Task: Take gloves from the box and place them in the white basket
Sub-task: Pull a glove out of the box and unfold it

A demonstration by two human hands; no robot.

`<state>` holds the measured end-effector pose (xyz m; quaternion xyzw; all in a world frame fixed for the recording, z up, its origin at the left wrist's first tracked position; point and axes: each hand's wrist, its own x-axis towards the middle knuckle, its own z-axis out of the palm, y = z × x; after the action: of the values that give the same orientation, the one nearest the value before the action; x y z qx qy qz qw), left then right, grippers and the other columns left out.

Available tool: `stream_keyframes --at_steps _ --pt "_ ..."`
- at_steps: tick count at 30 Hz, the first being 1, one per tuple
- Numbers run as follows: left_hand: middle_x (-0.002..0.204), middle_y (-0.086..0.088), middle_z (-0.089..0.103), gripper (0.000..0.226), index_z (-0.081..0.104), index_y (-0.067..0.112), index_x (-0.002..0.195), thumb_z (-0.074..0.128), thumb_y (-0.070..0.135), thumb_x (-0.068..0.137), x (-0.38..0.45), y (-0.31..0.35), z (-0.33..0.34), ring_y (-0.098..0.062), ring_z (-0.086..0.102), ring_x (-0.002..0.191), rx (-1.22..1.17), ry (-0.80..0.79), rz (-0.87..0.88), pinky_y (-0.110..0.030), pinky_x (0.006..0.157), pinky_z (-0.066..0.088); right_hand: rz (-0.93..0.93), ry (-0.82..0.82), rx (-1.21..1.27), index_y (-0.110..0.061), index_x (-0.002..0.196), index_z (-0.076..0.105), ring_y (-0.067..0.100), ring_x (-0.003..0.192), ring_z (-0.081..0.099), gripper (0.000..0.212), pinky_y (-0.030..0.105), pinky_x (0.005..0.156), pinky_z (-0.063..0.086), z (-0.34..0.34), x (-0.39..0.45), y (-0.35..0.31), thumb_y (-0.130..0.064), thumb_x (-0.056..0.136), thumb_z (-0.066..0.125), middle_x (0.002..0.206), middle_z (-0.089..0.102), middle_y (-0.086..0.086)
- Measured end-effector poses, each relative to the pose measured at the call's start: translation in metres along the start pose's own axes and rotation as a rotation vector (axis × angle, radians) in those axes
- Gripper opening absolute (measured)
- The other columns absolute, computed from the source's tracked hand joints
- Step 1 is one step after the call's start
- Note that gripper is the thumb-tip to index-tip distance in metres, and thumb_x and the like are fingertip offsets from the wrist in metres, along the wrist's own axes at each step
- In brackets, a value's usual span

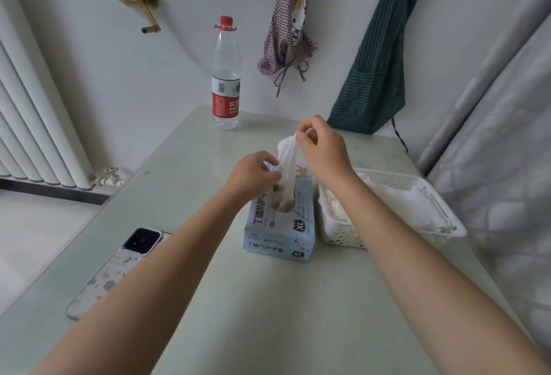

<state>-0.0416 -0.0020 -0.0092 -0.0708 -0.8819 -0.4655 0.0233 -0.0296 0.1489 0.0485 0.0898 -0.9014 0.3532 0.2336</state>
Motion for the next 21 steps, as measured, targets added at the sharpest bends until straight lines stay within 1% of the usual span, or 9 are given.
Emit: stream_keyframes --at_steps 3,5,7,10,11,13,15,18,21 --pt "0.093 0.003 0.068 0.017 0.069 0.019 0.100 0.057 0.028 0.092 -0.004 0.013 -0.002 -0.012 0.062 0.081 -0.206 0.082 0.083 -0.032 0.073 0.052 0.010 0.074 0.077 -0.017 0.088 0.056 0.001 0.064 0.047 0.008 0.007 0.055 0.036 -0.009 0.004 -0.005 -0.020 0.095 0.055 0.076 0.054 -0.007" --pt "0.092 0.001 0.069 0.021 0.070 0.019 0.099 0.061 0.037 0.092 -0.007 0.022 -0.006 -0.013 0.063 0.083 -0.342 0.036 0.104 -0.031 0.074 0.050 0.026 0.108 0.066 -0.017 0.087 0.057 0.004 0.071 0.048 0.010 0.004 0.061 0.037 -0.012 0.006 -0.005 -0.024 0.094 0.058 0.091 0.052 -0.001" --pt "0.088 0.003 0.069 0.025 0.068 0.023 0.098 0.069 0.045 0.086 -0.008 0.027 -0.008 -0.011 0.065 0.078 -0.329 -0.009 0.140 -0.026 0.071 0.052 0.039 0.106 0.041 -0.013 0.087 0.059 0.008 0.078 0.049 0.017 0.003 0.063 0.035 -0.013 0.006 -0.005 -0.028 0.094 0.059 0.098 0.049 0.001" --pt "0.082 0.004 0.068 0.012 0.068 0.021 0.089 0.074 0.030 0.084 -0.007 0.033 -0.008 -0.009 0.064 0.072 -0.263 0.030 0.167 -0.027 0.070 0.052 0.051 0.074 0.082 -0.009 0.088 0.057 0.009 0.076 0.049 0.022 0.013 0.064 0.037 -0.019 0.004 -0.008 -0.030 0.096 0.056 0.087 0.052 -0.002" --pt "0.080 0.005 0.067 0.007 0.068 0.020 0.084 0.072 0.025 0.085 -0.007 0.035 -0.009 -0.008 0.062 0.070 -0.288 0.025 0.150 -0.027 0.071 0.051 0.067 0.070 0.121 -0.010 0.088 0.055 0.008 0.071 0.048 0.023 0.015 0.061 0.037 -0.022 0.003 -0.009 -0.031 0.097 0.054 0.081 0.052 -0.005" --pt "0.079 0.002 0.066 0.009 0.066 0.017 0.079 0.067 0.019 0.088 -0.007 0.039 -0.015 -0.012 0.061 0.072 -0.440 -0.042 0.109 -0.031 0.075 0.050 0.101 0.077 0.185 -0.012 0.091 0.050 0.005 0.067 0.046 0.023 0.012 0.058 0.036 -0.027 0.003 -0.010 -0.034 0.099 0.052 0.076 0.048 -0.008" --pt "0.078 -0.003 0.064 0.010 0.064 0.016 0.078 0.062 0.018 0.088 -0.009 0.045 -0.021 -0.018 0.058 0.073 -0.599 -0.089 0.084 -0.033 0.073 0.048 0.146 0.039 0.245 -0.011 0.097 0.051 0.007 0.070 0.050 0.030 0.010 0.060 0.038 -0.031 0.002 -0.009 -0.040 0.095 0.058 0.080 0.053 -0.006" --pt "0.076 -0.004 0.063 0.010 0.064 0.015 0.081 0.061 0.019 0.089 -0.009 0.054 -0.027 -0.020 0.057 0.071 -0.655 -0.048 0.069 -0.031 0.068 0.046 0.212 -0.116 0.376 -0.006 0.099 0.061 0.014 0.080 0.063 0.044 0.026 0.074 0.049 -0.038 -0.001 -0.008 -0.044 0.081 0.074 0.090 0.068 0.004" --pt "0.073 -0.001 0.063 0.010 0.063 0.016 0.081 0.060 0.016 0.090 -0.009 0.060 -0.029 -0.017 0.057 0.065 -0.636 0.046 0.048 -0.028 0.061 0.046 0.216 -0.118 0.386 -0.008 0.088 0.068 0.009 0.068 0.061 0.019 0.025 0.070 0.050 -0.046 -0.004 -0.007 -0.027 0.087 0.071 0.079 0.067 0.000"
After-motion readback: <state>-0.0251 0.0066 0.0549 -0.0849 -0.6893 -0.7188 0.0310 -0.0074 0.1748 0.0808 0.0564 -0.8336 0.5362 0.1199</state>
